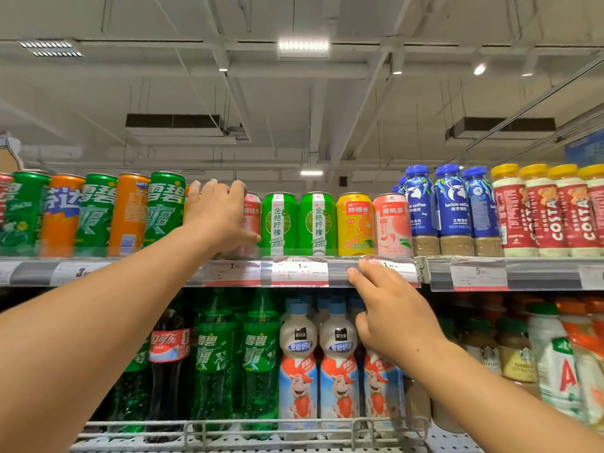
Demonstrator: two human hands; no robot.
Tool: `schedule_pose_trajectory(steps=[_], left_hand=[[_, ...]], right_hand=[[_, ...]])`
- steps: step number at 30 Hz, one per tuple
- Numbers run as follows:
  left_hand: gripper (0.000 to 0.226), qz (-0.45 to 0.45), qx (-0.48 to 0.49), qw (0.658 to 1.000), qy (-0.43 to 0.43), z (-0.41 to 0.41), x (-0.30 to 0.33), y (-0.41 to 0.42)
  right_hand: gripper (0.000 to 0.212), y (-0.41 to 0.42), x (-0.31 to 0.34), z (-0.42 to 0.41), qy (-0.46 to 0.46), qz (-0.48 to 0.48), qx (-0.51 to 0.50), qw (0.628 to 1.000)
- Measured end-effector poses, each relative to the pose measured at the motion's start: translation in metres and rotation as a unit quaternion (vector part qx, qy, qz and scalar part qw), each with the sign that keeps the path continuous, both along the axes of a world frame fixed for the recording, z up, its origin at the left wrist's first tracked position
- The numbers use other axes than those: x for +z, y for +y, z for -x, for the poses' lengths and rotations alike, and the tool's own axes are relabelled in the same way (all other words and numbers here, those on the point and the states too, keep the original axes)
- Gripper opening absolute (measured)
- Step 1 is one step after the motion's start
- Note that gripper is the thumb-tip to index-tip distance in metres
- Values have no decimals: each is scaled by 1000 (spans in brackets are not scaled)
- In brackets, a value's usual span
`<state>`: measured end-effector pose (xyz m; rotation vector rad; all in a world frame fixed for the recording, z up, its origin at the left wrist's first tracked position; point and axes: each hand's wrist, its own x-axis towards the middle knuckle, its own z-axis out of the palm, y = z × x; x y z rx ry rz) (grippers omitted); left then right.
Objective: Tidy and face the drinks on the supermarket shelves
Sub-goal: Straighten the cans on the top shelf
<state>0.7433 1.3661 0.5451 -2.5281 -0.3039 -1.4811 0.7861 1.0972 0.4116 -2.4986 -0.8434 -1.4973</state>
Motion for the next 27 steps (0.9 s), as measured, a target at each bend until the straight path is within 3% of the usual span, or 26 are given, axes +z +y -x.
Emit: schedule_pose_trajectory(steps=[6, 9, 13, 16, 18, 21, 23, 27], left_hand=[[84, -30, -46, 997, -62, 3, -8, 3], [81, -33, -113, 985, -124, 8, -16, 2], [82, 59, -334, 921, -191, 22, -24, -1], [94, 122, -395, 887, -205, 37, -24, -3], [109, 203, -427, 864, -172, 44, -26, -5], [100, 276, -431, 849, -130, 50, -41, -5], [84, 304, -438, 840, -106, 54, -53, -5], [81, 358, -472, 802, -79, 60, -72, 2]], right_hand=[[66, -1, -1, -4, 6, 6, 8, 1000], [66, -1, -1, -4, 10, 5, 9, 1000], [60, -3, 10, 1, 52, 11, 23, 998], [38, -12, 48, 3, 111, -71, 79, 988], [32, -16, 84, 1, 99, -149, 105, 978], [50, -8, 128, -7, 86, -186, 92, 974], [67, 0, 143, -14, 114, -164, 59, 978], [77, 9, 153, -25, 169, -110, -14, 979]])
